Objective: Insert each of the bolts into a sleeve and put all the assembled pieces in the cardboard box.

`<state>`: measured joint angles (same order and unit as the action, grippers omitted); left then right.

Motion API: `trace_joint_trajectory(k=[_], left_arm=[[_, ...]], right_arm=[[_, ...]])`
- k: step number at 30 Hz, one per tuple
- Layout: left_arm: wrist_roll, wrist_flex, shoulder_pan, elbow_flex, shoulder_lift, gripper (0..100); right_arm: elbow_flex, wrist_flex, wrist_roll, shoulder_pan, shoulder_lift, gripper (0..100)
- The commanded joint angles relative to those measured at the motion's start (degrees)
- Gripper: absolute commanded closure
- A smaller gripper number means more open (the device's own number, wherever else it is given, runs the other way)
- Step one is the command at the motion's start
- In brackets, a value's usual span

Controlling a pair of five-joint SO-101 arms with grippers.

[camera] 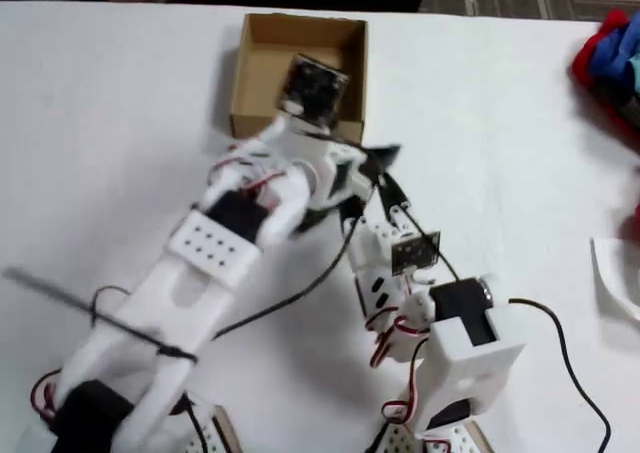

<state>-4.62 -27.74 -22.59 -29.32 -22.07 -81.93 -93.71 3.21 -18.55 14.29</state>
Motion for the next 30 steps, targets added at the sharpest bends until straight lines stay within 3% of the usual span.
trace_joint_trajectory(k=[1,8,13,23,27,30], left_arm=[[0.26,-6.33,3.69,5.58,-6.86,67],[0.44,-22.15,17.58,6.99,-13.89,67],[0.26,-29.54,26.29,0.92,-15.74,67],[0.7,-35.69,37.98,-14.99,-24.88,67],[6.15,-32.18,38.33,-20.0,-26.73,67],[10.55,-26.37,38.51,-22.29,-26.64,67]], right_arm=[[0.44,-0.04,0.44,0.4,-0.22,97.9],[2.46,-0.04,0.88,0.84,-0.75,98.0],[10.11,2.33,8.79,3.91,-0.75,98.0],[27.52,39.69,9.32,4.7,-11.21,98.0],[32.35,60.44,8.18,4.0,-21.05,98.0],[37.36,74.59,0.62,4.09,-28.26,98.0]])
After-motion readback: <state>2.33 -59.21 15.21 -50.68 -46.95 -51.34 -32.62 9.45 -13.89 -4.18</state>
